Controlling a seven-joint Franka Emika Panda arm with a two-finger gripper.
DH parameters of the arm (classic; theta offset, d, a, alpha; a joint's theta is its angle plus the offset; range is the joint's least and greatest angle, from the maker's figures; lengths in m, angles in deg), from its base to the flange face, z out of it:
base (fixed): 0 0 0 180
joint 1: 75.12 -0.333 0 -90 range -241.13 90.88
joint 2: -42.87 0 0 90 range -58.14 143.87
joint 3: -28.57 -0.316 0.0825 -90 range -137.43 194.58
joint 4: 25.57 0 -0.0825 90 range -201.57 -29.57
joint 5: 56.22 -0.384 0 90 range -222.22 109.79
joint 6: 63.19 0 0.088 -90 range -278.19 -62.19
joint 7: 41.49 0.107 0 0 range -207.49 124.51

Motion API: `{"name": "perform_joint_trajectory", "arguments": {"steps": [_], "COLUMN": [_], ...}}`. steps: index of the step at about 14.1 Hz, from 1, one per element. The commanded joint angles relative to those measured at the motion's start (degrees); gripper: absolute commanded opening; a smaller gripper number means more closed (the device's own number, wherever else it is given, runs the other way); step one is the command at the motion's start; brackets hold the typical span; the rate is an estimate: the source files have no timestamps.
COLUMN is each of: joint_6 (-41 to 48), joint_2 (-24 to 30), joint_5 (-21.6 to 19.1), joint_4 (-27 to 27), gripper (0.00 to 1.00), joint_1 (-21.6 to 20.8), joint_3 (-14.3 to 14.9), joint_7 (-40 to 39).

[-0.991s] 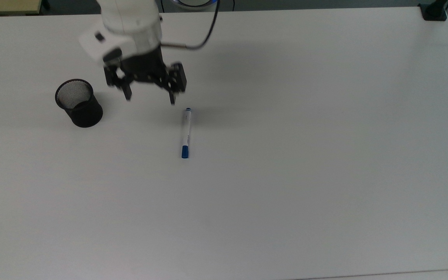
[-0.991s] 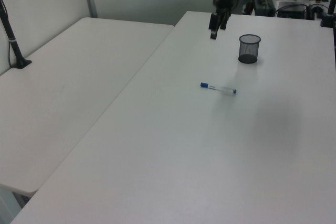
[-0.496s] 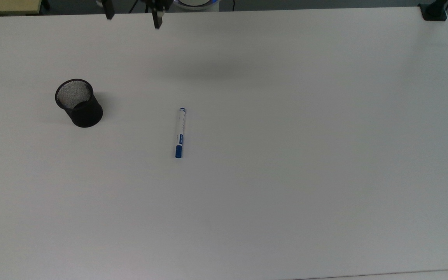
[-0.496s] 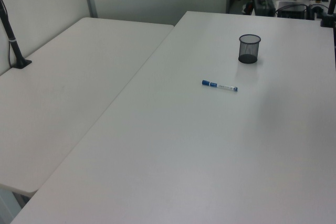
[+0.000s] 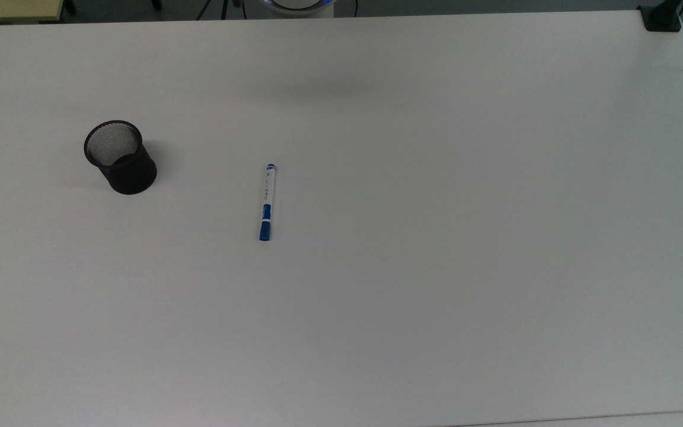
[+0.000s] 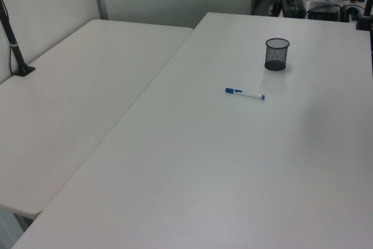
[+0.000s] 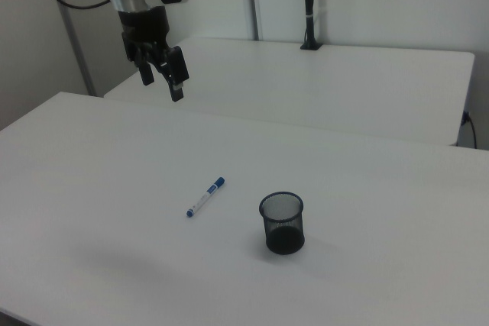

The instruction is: Remove the marker

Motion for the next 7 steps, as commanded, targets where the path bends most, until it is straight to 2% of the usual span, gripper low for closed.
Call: {"name": "perform_joint_trajectory", "arguments": {"steps": [1,3,7], "joint_6": [-3.0,-3.1,-3.2], "joint_2": [-0.9,-1.2,-1.7], "joint_5": [1.3,1.5,3.6], "joint_4": [0.2,0.4,0.4], "gripper": [1.00,1.00,1.00], "joint_1": [-0.4,-0.3,-0.3], "joint_3": [0.5,0.5,0.2], "joint_7": [-5.4,-8.3,-8.5]}}
